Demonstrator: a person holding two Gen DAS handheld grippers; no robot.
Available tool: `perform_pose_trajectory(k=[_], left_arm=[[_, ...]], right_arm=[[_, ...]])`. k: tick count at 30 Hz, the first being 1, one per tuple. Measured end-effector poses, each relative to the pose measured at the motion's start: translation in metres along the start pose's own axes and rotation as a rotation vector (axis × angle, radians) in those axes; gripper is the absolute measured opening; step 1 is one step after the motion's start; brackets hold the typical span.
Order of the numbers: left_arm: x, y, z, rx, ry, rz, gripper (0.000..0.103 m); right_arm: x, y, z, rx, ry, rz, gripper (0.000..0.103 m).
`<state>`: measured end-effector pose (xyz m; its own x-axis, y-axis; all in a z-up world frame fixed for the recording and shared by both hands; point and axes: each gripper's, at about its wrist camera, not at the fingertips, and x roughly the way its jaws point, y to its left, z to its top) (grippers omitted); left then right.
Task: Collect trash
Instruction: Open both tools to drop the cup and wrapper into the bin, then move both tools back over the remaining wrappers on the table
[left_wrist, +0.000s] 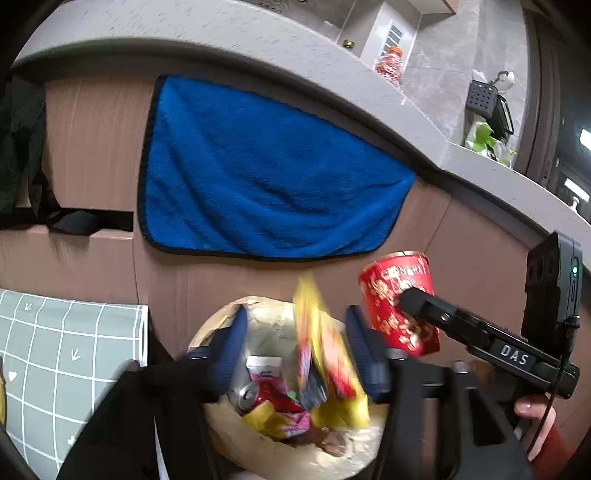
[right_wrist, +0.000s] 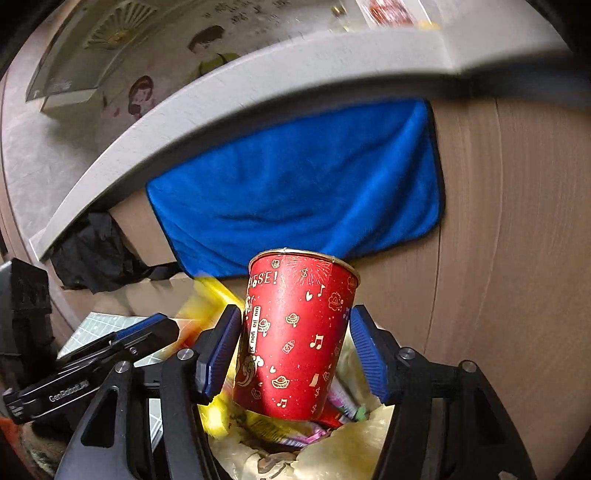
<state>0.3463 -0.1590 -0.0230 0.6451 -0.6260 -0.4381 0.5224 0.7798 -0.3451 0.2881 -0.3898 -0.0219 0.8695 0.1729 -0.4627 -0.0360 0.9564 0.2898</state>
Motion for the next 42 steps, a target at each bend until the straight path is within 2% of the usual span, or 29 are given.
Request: perform_pose_trajectory(k=[4, 7, 9, 11, 13, 15, 17, 22, 24, 26, 29, 32, 37, 42], left_arm=[[-0.005, 0.018, 0.000, -0.028, 0.021, 0.041, 0.057], [-0.017, 0.030, 0.000, -0.047, 0.017, 0.082, 0.057], [-0.029, 0.041, -0.002, -0.078, 0.012, 0.101, 0.057], [-0.042, 0.051, -0.004, -0.105, 0.008, 0.126, 0.057], [-0.052, 0.059, -0.008, -0.120, 0.008, 0.138, 0.057], [-0.062, 0.066, -0.010, -0.130, 0.002, 0.153, 0.057], [-0.076, 0.076, -0.014, -0.144, -0.008, 0.166, 0.057], [-0.106, 0.097, -0.021, -0.162, -0.032, 0.210, 0.057], [-0.117, 0.106, -0.023, -0.170, -0.039, 0.233, 0.057], [-0.129, 0.115, -0.026, -0.173, -0.049, 0.257, 0.057], [-0.155, 0.134, -0.032, -0.172, -0.077, 0.311, 0.057], [-0.179, 0.152, -0.040, -0.173, -0.102, 0.361, 0.057], [-0.232, 0.193, -0.054, -0.173, -0.151, 0.465, 0.057], [-0.275, 0.242, -0.068, -0.240, -0.157, 0.513, 0.057]], right_arm=[[0.008, -0.006, -0.011, 0.022, 0.028, 0.012, 0.059], [0.014, -0.004, -0.015, 0.007, 0.045, -0.025, 0.059], [0.023, 0.001, -0.017, -0.017, 0.079, -0.042, 0.059], [0.038, 0.004, -0.019, -0.020, 0.152, -0.017, 0.059], [0.046, 0.005, -0.023, -0.013, 0.176, -0.005, 0.059], [0.047, 0.012, -0.025, -0.050, 0.154, 0.005, 0.060], [0.044, 0.022, -0.029, -0.096, 0.131, -0.021, 0.060], [0.036, 0.040, -0.031, -0.109, 0.155, 0.013, 0.060], [0.028, 0.049, -0.031, -0.131, 0.140, 0.021, 0.060], [0.021, 0.065, -0.031, -0.182, 0.120, -0.001, 0.055], [0.014, 0.093, -0.033, -0.247, 0.108, -0.003, 0.042], [0.011, 0.121, -0.038, -0.301, 0.103, 0.028, 0.042], [0.023, 0.175, -0.048, -0.321, 0.152, 0.175, 0.041], [0.034, 0.236, -0.059, -0.361, 0.169, 0.252, 0.041]])
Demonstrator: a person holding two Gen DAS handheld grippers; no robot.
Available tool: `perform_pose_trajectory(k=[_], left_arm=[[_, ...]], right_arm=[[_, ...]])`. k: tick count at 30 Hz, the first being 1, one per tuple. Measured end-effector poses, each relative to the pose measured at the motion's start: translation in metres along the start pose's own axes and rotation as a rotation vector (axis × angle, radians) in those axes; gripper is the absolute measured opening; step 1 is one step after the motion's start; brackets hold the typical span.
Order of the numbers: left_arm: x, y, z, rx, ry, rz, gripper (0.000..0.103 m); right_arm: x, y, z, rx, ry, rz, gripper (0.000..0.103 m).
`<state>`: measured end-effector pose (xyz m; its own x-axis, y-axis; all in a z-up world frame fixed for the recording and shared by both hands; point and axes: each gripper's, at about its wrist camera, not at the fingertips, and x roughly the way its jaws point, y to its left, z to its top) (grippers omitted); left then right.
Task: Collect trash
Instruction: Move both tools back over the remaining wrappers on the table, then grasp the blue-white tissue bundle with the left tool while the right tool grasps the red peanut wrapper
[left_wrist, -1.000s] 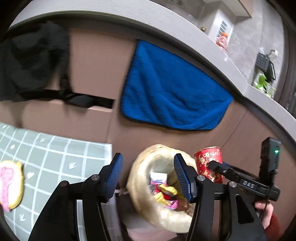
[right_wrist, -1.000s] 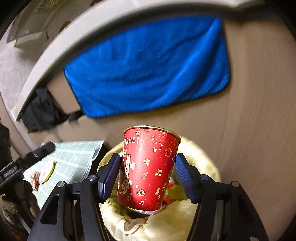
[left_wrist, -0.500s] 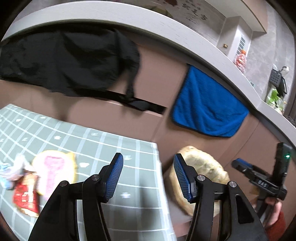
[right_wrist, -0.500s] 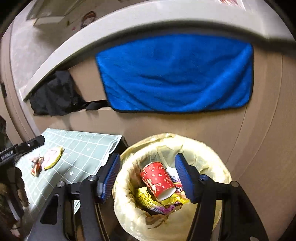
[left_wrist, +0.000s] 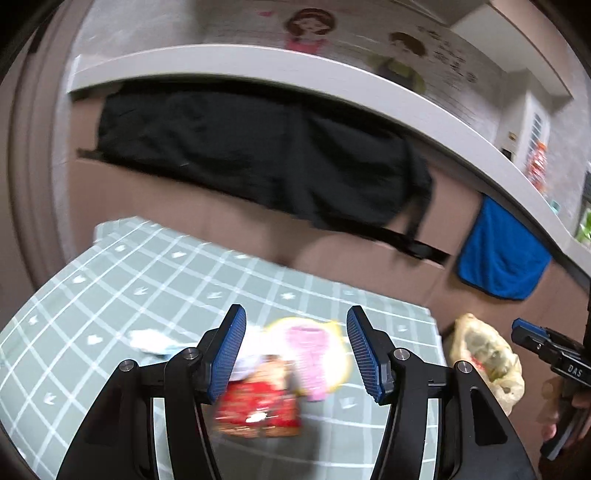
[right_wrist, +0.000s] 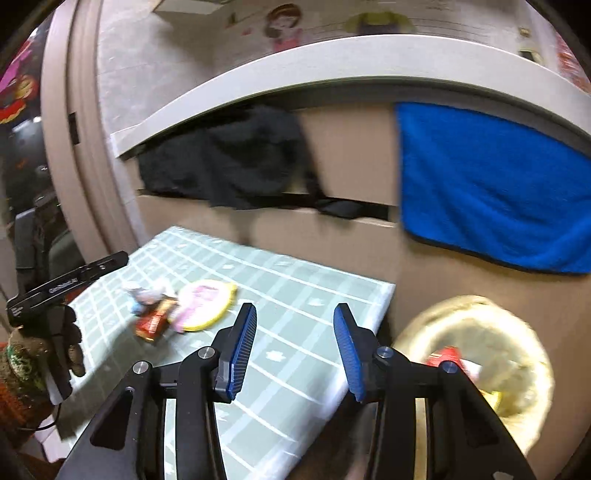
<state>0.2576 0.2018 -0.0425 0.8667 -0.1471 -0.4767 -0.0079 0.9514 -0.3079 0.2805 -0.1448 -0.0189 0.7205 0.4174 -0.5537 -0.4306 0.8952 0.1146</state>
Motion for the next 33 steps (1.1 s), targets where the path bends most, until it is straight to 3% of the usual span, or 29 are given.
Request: perform_pose_trajectory(k=[5, 9, 14, 18, 25, 31, 33], left_arm=[[-0.005, 0.054, -0.003, -0.095, 0.029, 0.024, 0.059], [-0.007, 0.079, -0.015, -0.142, 0.063, 0.034, 0.059], [-0.001, 0.072, -0.027, -0.053, 0.088, 0.021, 0.059], [0.014, 0.062, -0.031, 0.010, 0.152, 0.004, 0.059], [0.046, 0.069, -0.033, -0.075, 0.192, 0.111, 0.059], [0.083, 0.076, -0.029, -0.097, 0.267, 0.139, 0.058], [0.089, 0.082, -0.028, -0.151, 0.277, 0.159, 0.046]], right_arm=[[0.025, 0.048, 0.006, -0.034, 0.022, 0.082, 0.041], [0.034, 0.076, 0.004, -0.058, 0.035, 0.099, 0.041], [0.042, 0.097, 0.001, -0.062, 0.049, 0.111, 0.041], [0.046, 0.101, -0.003, -0.051, 0.064, 0.124, 0.041], [0.046, 0.095, -0.013, -0.021, 0.089, 0.140, 0.041], [0.048, 0.092, -0.020, -0.011, 0.112, 0.143, 0.041], [0.050, 0.094, -0.022, -0.018, 0.122, 0.139, 0.041]])
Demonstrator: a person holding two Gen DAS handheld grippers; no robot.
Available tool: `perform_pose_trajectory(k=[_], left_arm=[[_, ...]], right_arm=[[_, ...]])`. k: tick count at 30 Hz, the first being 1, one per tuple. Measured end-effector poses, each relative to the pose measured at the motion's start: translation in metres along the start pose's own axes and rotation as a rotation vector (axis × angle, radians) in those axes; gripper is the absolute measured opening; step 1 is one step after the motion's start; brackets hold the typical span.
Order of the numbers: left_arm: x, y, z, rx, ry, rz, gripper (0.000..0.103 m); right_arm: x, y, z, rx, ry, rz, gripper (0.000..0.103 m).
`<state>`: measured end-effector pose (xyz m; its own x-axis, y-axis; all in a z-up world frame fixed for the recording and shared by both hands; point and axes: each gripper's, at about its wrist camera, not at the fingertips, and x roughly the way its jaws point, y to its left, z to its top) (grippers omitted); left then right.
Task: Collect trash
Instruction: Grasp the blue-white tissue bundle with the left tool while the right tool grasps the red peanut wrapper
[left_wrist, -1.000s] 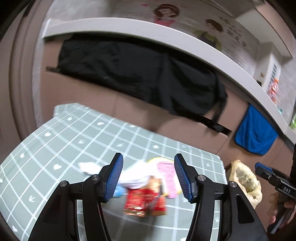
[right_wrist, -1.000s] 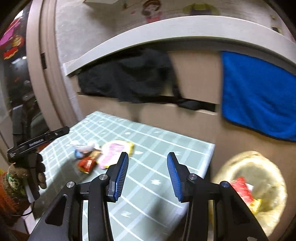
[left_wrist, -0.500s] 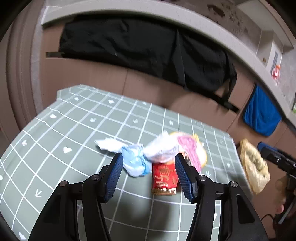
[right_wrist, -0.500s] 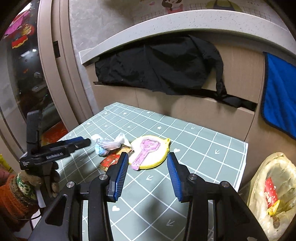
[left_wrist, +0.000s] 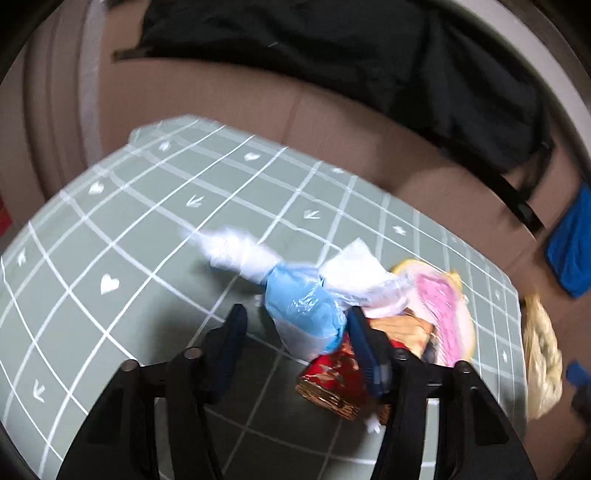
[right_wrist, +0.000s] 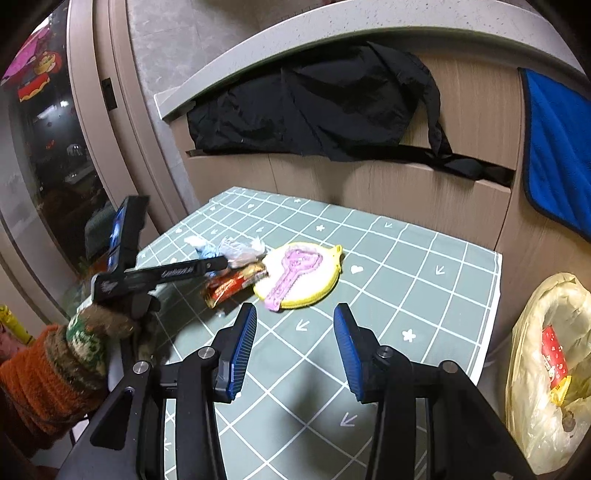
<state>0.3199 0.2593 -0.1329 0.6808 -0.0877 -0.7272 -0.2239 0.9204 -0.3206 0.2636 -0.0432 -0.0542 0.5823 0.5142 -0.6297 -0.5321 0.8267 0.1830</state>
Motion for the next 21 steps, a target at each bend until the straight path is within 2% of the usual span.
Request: perform_pose_trajectory(k=[1, 2, 5, 8, 13, 16, 18, 21], left_arm=[[-0.001, 0.003, 0.002, -0.020, -0.008, -0.006, 0.037], [-0.002, 0.005, 0.003, -0.034, -0.011, -0.012, 0.032], [-0.020, 0.014, 0.005, -0.065, -0.057, -0.062, 0.032], [-0.049, 0.021, -0.001, -0.055, -0.121, -0.066, 0.032], [-0.104, 0.044, -0.018, -0.052, -0.204, -0.044, 0.032], [-0.129, 0.063, -0.029, -0.070, -0.262, 0.000, 0.032], [-0.139, 0.076, -0.034, -0.090, -0.270, 0.020, 0.032], [-0.143, 0.096, -0.038, -0.129, -0.253, 0.012, 0.032]], right_arm=[[0.002, 0.001, -0.001, -0.003, 0.004, -0.002, 0.041], [0.003, 0.002, -0.001, -0.005, 0.008, -0.001, 0.041], [0.012, 0.007, 0.001, -0.003, 0.026, 0.002, 0.041], [0.026, 0.016, 0.006, -0.012, 0.053, 0.019, 0.042], [0.061, 0.035, 0.012, 0.012, 0.110, 0.090, 0.041], [0.083, 0.043, 0.015, 0.064, 0.127, 0.128, 0.040], [0.096, 0.046, 0.016, 0.095, 0.146, 0.137, 0.040], [0.119, 0.047, 0.015, 0.155, 0.201, 0.162, 0.039]])
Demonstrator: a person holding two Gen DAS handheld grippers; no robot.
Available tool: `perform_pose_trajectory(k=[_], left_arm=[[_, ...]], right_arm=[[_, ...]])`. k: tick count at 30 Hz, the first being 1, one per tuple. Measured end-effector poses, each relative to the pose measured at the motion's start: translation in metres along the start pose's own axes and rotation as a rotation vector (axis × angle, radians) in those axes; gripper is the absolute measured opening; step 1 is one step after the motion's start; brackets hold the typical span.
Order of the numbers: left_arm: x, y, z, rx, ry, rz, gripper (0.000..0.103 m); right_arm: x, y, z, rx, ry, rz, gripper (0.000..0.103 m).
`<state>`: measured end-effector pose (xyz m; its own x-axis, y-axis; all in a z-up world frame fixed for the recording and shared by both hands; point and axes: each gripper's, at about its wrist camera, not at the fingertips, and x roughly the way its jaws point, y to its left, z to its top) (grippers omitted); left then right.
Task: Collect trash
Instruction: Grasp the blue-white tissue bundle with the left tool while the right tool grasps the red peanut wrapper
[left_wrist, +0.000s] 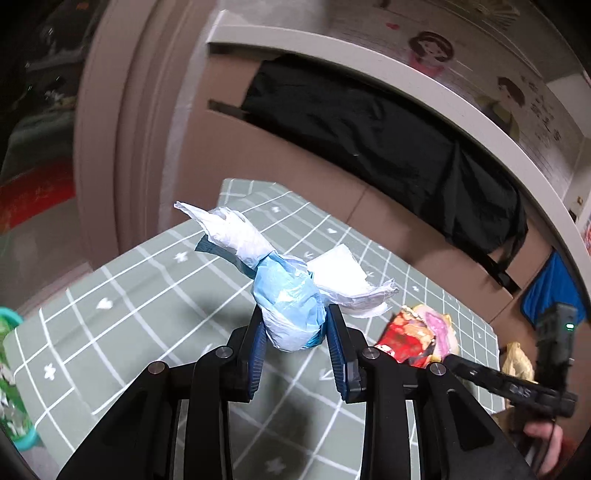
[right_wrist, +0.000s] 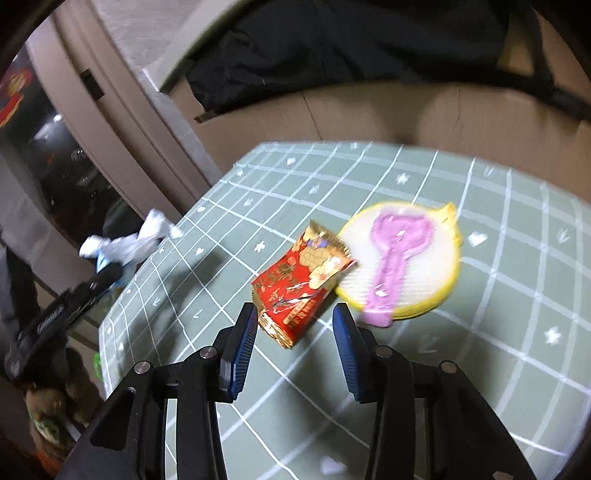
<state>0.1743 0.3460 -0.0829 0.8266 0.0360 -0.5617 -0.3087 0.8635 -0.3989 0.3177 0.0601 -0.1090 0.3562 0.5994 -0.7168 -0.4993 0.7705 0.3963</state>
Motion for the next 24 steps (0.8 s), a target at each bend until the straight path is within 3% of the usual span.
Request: perform_pose_trajectory(k=[6, 12, 20, 22, 23, 24], left_arm=[[0.003, 0.024, -0.005, -0.041, 0.037, -0.015, 0.032], [0.006, 0.032, 0.001, -0.034, 0.043, -0.021, 0.032], [0.021, 0.033, 0.001, -0.039, 0.074, -0.019, 0.032], [0.022, 0.032, 0.001, -0.039, 0.078, -0.016, 0.032], [0.023, 0.032, 0.001, -0.038, 0.079, -0.016, 0.032], [0.023, 0.031, 0.001, -0.035, 0.079, -0.016, 0.032]], right_arm=[[0.039, 0.000, 0.013, 0.012, 0.033, -0.089, 0.039], [0.074, 0.018, 0.035, -0.129, 0.050, -0.193, 0.039], [0.102, 0.033, 0.057, -0.218, 0.050, -0.193, 0.042], [0.104, 0.036, 0.059, -0.247, 0.054, -0.156, 0.026], [0.106, 0.038, 0.059, -0.262, 0.058, -0.153, 0.009], [0.106, 0.039, 0.058, -0.283, 0.062, -0.157, 0.008]])
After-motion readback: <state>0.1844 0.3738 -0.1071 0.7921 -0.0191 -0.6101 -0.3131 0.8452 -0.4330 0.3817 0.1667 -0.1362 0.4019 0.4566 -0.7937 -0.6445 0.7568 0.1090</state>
